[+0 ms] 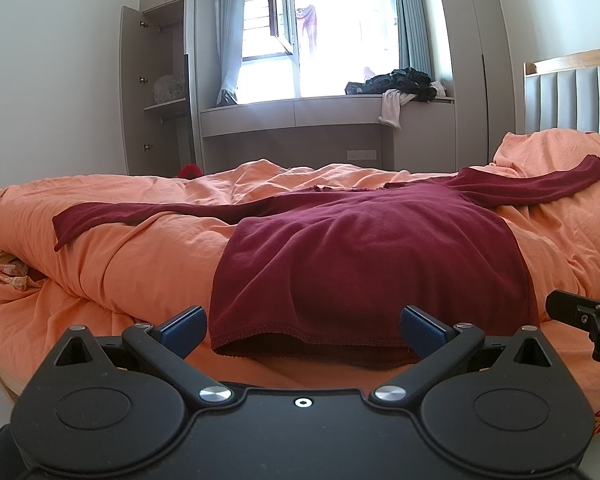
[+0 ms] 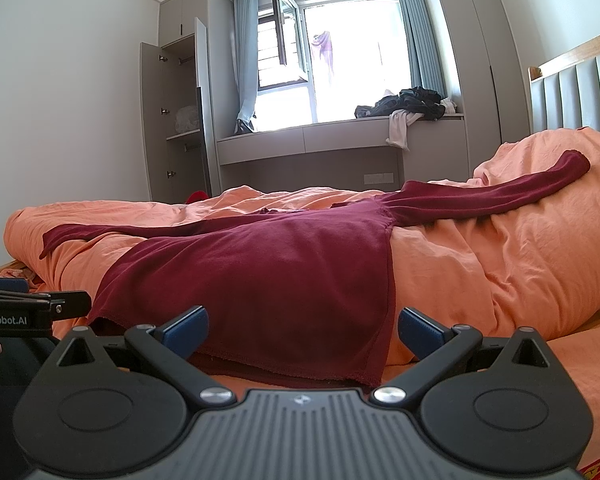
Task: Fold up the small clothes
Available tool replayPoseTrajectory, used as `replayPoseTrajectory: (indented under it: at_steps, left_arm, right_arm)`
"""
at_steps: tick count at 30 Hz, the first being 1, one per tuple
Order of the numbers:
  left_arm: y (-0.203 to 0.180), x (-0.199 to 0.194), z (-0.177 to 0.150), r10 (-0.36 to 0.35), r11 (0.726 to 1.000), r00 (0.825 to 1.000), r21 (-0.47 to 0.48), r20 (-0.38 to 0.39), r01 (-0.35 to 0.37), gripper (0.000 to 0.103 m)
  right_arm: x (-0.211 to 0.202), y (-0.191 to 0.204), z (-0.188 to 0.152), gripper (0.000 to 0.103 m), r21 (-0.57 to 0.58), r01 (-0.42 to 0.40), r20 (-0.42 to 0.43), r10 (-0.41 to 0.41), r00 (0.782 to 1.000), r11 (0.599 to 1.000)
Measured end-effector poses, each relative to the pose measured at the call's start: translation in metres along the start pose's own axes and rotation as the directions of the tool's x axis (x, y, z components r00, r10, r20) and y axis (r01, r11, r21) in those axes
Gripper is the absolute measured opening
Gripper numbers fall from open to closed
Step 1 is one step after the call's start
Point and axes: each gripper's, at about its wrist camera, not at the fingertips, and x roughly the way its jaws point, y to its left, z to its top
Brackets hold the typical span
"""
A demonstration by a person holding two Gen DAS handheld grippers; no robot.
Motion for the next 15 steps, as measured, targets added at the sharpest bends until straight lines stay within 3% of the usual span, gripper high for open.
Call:
replayPoseTrajectory:
  at_steps: [15]
  left_arm:
    - [0.0001, 0.002, 0.002, -0.01, 1.0, 1.0, 0.005, -0.017, 0.011, 0.103]
  right_arm:
    - [0.0079, 0.0011, -0.003, 0.103, 0.002, 0.005, -0.039, -0.005, 0.999, 1.0]
